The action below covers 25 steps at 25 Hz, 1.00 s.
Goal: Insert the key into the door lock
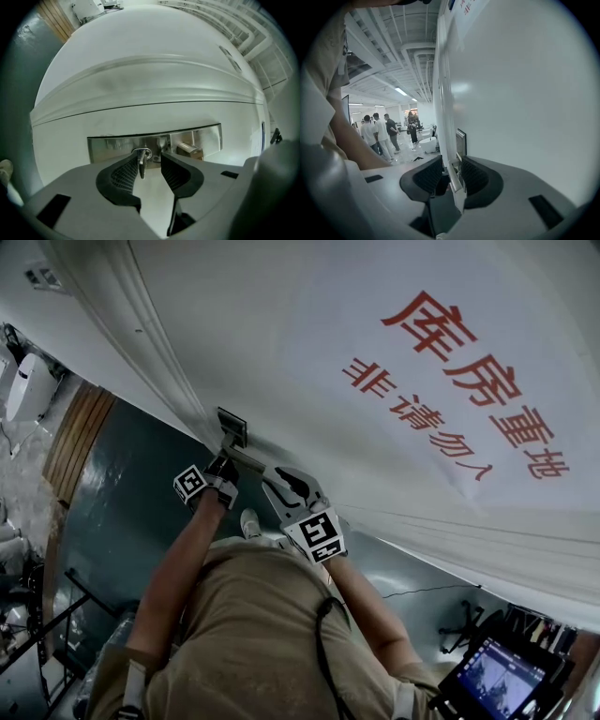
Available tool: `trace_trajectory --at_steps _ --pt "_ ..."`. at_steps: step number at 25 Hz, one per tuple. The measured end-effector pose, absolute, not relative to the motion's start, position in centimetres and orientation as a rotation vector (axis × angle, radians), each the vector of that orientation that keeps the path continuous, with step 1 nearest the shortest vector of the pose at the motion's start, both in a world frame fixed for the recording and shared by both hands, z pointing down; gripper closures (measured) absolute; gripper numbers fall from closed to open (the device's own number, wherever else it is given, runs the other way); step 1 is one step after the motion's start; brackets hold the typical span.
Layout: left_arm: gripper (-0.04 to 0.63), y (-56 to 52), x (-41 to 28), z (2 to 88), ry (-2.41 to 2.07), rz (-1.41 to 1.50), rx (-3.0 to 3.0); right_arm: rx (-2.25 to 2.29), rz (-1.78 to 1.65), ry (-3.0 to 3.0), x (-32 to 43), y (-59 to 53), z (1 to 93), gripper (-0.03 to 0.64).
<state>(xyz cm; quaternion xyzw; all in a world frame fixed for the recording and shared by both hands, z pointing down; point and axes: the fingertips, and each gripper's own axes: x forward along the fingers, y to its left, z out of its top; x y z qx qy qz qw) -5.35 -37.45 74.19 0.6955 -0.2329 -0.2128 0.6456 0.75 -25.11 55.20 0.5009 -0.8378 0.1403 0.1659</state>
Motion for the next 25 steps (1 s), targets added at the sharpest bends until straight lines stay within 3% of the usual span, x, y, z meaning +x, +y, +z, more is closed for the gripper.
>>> trace_trajectory --at_steps 11,25 --pt "0.431 -36.0 -11.9 75.5 -0.792 -0.539 1.588 1.386 0.327 -2.456 0.7 -25.9 53.4 0.482" --pt "0.431 -33.4 -12.3 72.2 -0.875 -0.646 1.576 1.242 0.269 -2.551 1.6 -23.9 50.8 0.482"
